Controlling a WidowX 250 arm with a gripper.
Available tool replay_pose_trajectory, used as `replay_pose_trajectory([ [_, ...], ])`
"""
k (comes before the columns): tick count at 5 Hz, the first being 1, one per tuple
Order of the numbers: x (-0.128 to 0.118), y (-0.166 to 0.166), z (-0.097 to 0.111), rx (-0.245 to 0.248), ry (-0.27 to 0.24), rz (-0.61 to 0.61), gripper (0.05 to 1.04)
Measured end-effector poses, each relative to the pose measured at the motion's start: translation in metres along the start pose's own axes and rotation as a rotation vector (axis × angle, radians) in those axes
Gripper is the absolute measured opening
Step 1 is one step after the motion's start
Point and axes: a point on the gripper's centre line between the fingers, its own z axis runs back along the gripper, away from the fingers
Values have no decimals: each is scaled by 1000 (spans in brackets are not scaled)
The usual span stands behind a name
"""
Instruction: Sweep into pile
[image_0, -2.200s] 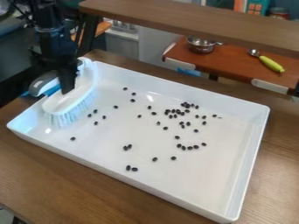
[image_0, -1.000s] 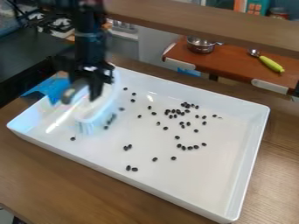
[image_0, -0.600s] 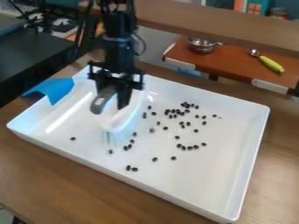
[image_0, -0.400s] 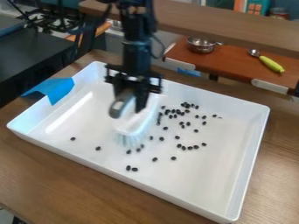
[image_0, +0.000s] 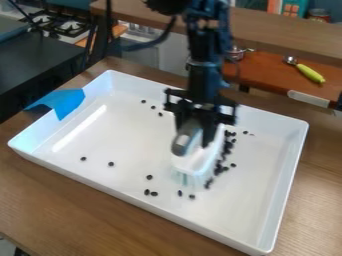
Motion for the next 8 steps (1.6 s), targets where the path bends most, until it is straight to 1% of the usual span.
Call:
replay_pose_trajectory([
  [1,0,-32,-3,-28,2,-10,484],
  [2,-1,-55,-3,-41,-2,-20,484],
  [3,-5,-62,-2,-60,20,-34,484],
  [4,-13,-44,33,-128,11,-44,484],
  [5,-22,6,75,-195,-20,7,484],
  [6,-28,43,89,-218,-40,0,484],
  [7,-31,84,95,-182,-76,-29,484],
  [8,-33,139,89,-152,-96,-16,484],
])
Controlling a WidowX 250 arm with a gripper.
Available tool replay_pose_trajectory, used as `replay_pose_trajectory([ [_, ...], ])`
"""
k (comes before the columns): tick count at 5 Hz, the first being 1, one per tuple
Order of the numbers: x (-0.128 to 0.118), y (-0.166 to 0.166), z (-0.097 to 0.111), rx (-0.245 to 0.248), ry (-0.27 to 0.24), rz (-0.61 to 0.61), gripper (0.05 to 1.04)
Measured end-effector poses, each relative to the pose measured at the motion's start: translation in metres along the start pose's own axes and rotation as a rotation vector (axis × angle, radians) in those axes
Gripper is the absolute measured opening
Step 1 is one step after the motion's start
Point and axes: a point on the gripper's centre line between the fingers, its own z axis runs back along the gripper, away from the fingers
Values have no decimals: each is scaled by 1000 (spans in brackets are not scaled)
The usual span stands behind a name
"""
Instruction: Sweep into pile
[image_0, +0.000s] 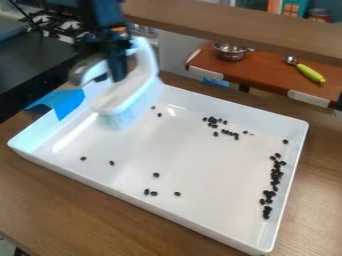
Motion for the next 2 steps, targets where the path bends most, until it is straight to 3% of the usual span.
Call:
replay_pose_trajectory([
  [1,0,35,3,23,-19,-19,484],
  [2,-4,63,2,78,-22,-22,484],
])
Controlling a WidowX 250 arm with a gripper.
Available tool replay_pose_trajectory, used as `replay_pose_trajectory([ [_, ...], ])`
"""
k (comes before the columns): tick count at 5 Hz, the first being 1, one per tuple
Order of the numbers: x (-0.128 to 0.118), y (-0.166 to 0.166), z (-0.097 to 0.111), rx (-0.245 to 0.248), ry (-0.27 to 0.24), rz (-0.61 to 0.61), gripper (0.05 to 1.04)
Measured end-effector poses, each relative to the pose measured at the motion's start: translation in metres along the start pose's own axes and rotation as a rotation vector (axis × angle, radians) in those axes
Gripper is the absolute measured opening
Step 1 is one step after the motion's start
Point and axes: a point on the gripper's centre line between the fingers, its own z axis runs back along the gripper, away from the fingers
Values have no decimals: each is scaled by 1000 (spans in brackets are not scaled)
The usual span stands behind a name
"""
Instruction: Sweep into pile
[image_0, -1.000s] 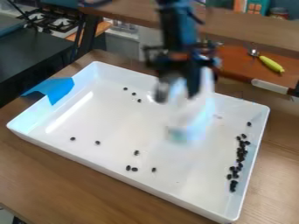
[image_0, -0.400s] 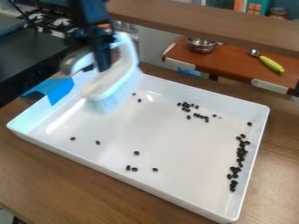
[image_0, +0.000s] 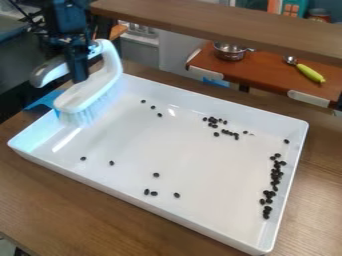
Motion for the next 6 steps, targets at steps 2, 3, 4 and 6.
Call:
replay_pose_trajectory([
  [2,-10,30,-14,98,-3,-54,484],
  [3,-15,34,-25,117,4,-53,484],
  [4,-20,36,-38,133,18,-54,484],
  [6,-29,19,-53,165,38,-68,484],
])
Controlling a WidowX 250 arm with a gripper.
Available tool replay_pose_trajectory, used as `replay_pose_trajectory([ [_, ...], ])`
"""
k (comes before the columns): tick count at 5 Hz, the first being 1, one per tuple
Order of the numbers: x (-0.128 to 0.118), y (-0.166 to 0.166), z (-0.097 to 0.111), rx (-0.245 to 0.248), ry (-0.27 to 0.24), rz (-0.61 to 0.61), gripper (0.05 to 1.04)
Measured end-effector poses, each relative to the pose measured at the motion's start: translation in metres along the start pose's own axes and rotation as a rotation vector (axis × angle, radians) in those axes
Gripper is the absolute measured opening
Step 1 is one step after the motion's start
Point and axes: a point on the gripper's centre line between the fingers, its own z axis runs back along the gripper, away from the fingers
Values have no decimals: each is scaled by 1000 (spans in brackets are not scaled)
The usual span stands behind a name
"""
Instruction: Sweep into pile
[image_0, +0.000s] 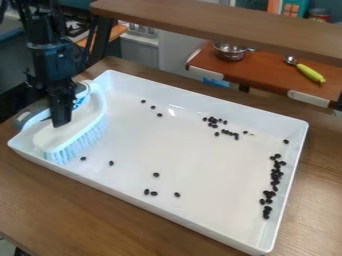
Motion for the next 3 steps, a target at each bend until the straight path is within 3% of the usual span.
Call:
replay_pose_trajectory([
  [2,5,-39,-3,24,12,33,484],
  [3,6,-70,-5,-7,48,63,484],
])
